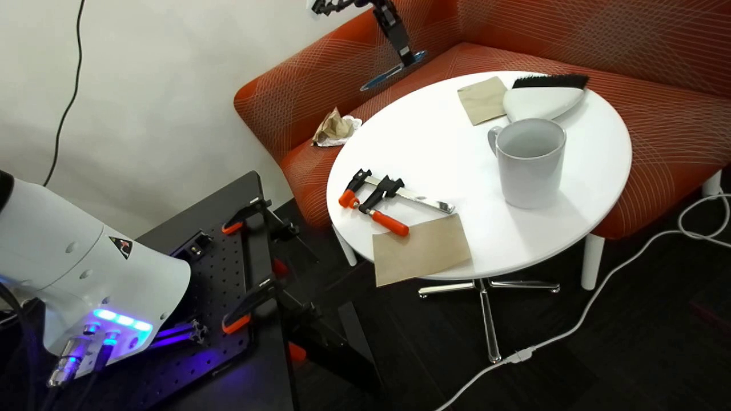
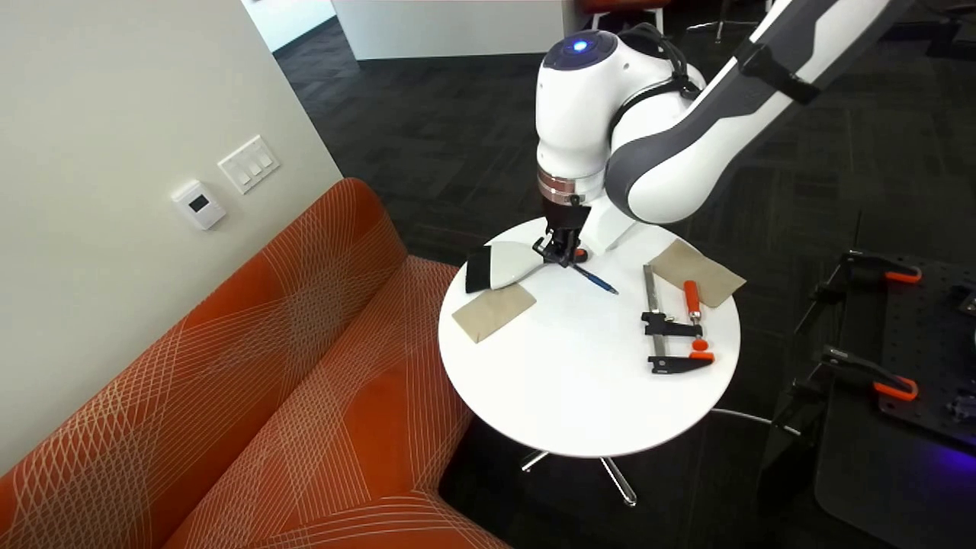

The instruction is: Remove the pen from the mug, move the mug forward then put the pen back into the mug.

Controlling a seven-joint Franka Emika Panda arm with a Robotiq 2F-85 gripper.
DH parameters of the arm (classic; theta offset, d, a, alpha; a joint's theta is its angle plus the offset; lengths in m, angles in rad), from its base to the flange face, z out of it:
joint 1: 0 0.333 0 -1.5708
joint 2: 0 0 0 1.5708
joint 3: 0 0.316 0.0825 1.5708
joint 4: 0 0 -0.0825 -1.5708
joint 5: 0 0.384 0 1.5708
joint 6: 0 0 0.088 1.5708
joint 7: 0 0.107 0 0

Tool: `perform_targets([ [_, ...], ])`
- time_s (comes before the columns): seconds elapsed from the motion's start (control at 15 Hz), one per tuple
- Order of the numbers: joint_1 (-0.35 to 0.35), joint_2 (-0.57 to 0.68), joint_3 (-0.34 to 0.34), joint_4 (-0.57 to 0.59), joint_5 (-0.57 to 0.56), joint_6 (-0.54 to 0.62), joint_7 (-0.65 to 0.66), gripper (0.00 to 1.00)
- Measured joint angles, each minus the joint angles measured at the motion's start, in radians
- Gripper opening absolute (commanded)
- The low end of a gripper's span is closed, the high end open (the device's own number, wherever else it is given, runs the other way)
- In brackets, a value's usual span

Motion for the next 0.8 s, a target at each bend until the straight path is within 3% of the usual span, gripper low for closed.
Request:
perform_targets([
  [0.33, 0.025, 0.032, -0.102, 0.011, -0.181, 0.078, 0.277, 0.04],
  [0.8, 0.139, 0.089, -0.305, 0.068, -0.568, 0.084, 0.796, 0.04],
])
